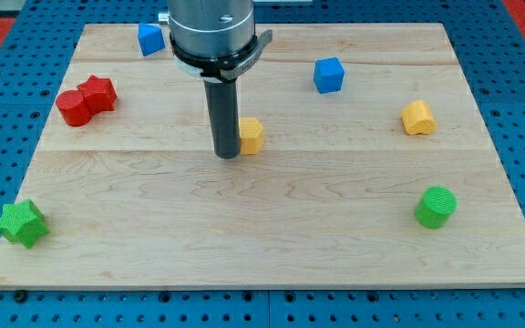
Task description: Slide yellow hexagon towards blue cube
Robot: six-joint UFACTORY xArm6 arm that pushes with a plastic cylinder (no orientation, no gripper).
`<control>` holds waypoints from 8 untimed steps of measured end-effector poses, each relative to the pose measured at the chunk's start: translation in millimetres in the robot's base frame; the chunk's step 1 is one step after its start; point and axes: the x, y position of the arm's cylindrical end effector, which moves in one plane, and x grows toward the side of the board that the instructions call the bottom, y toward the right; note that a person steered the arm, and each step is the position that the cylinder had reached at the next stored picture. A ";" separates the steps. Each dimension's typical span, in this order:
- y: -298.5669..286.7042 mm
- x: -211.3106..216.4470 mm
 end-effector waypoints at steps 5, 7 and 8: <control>-26.2 -12.6; 107.1 -27.7; 152.1 -39.9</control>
